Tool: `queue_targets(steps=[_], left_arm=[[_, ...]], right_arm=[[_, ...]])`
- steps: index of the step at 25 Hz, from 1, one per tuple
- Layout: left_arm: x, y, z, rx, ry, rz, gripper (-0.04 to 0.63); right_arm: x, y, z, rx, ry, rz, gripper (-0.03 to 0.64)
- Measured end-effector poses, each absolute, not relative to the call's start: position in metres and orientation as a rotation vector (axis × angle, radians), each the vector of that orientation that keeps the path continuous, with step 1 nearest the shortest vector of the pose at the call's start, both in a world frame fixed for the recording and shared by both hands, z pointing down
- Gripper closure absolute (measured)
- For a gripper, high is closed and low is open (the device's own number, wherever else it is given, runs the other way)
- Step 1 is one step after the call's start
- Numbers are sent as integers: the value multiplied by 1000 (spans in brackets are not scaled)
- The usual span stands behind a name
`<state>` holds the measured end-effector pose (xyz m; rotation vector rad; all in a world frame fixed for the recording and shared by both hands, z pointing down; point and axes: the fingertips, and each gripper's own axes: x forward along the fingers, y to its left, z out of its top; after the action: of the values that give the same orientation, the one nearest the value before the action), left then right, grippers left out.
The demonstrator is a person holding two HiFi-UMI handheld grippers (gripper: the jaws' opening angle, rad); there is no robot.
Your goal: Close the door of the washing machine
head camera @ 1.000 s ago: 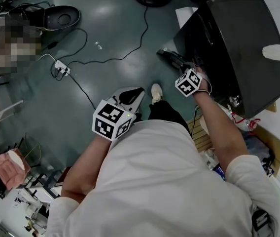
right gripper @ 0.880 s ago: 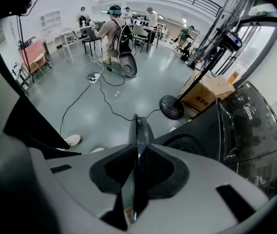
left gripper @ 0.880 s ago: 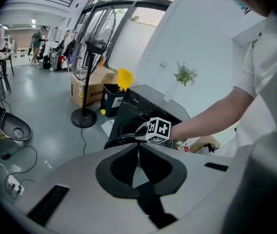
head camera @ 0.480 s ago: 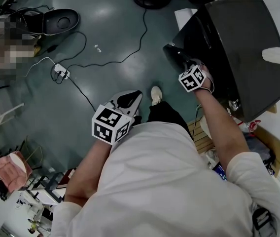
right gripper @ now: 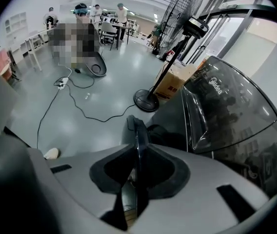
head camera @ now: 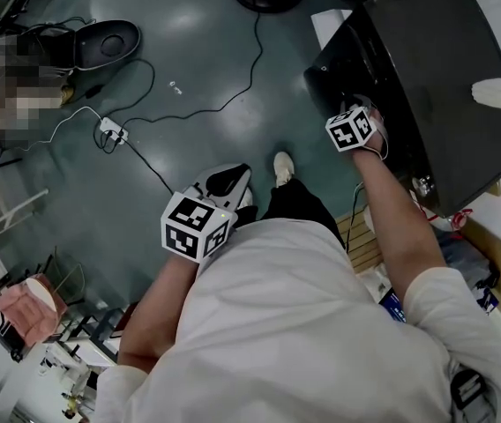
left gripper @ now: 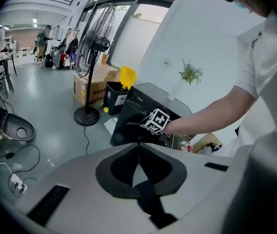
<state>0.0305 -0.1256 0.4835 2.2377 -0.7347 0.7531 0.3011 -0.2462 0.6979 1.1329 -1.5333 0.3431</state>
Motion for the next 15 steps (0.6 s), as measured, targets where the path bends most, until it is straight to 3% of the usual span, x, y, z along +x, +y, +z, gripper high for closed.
queue_targets(steps=[15], left_arm=[[28, -132, 487, 2214, -738, 763, 574]], right_arm=[[341, -268, 698, 1275, -1417, 389, 535]])
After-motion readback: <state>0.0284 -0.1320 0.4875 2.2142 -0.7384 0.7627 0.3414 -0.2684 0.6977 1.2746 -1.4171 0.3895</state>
